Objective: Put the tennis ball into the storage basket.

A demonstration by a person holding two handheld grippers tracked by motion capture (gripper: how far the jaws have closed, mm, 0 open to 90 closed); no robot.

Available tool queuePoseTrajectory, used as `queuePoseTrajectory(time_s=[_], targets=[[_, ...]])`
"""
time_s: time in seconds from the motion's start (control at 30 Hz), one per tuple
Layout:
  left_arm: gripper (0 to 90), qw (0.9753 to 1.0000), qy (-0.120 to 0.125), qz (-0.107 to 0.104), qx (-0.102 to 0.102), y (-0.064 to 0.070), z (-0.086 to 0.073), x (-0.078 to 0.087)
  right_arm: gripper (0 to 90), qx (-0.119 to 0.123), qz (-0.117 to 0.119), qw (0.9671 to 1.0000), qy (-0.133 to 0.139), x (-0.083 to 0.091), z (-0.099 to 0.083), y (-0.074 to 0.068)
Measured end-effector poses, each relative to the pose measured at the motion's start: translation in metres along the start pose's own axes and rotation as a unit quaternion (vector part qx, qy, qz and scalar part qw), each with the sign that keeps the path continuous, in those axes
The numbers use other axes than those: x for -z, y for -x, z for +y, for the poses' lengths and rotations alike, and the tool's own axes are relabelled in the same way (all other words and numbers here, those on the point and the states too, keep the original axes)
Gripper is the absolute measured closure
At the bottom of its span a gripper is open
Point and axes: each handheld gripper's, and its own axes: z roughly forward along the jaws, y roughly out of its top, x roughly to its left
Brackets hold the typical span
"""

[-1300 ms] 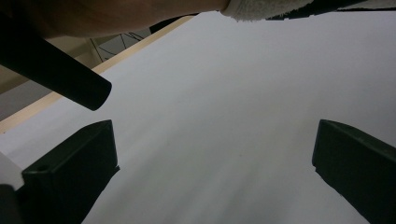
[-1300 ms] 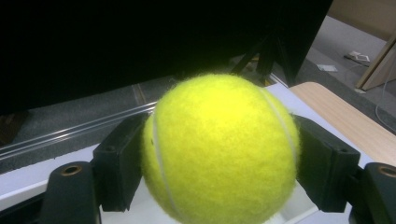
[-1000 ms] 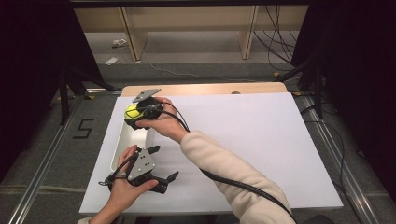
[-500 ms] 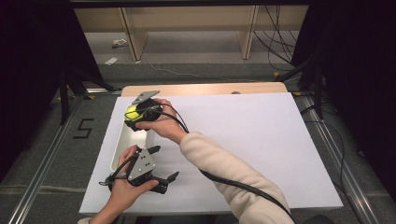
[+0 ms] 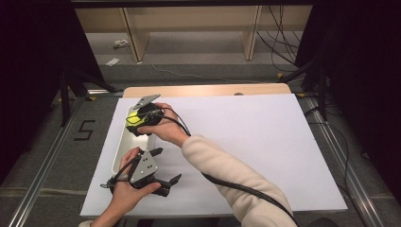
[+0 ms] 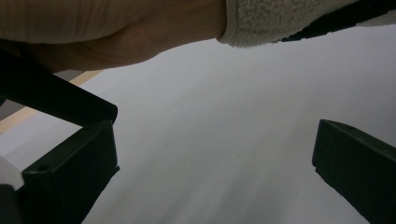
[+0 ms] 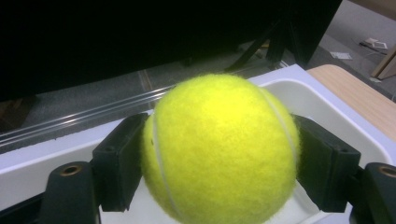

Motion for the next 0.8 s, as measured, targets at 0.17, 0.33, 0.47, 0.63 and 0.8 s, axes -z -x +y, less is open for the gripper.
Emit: queuePoseTrajectory(time_s=[0.17,0.33,0.47,0.63,0.8], targets=[[0.0,1.0000,0.000,0.000,0.000,0.0000,0.0000,0.0000,25.7,-0.002,0.002,1.0000,-0.004,-0.0027,-0.0020,0.0000],[0.0,1.0000,-0.001,0.001,-0.001,0.0002,0.0000,-0.0001,25.5,0.001,0.003,1.0000,-0.008,-0.0033,-0.0032,0.0001],[0.0,1.0000,-0.001,0.001,-0.001,0.0002,-0.0001,-0.0002,25.5,0.003,0.002,0.9999,-0.010,-0.0050,-0.0047,0.0008],[0.0,1.0000,-0.001,0.000,0.001,0.0006,-0.0003,-0.0004,25.4,0.002,0.001,0.9999,-0.016,-0.0073,-0.0075,0.0007],[0.0,1.0000,-0.002,0.000,0.001,0.0006,-0.0003,-0.0004,25.3,0.001,0.000,0.9998,-0.019,-0.0093,-0.0091,-0.0001]])
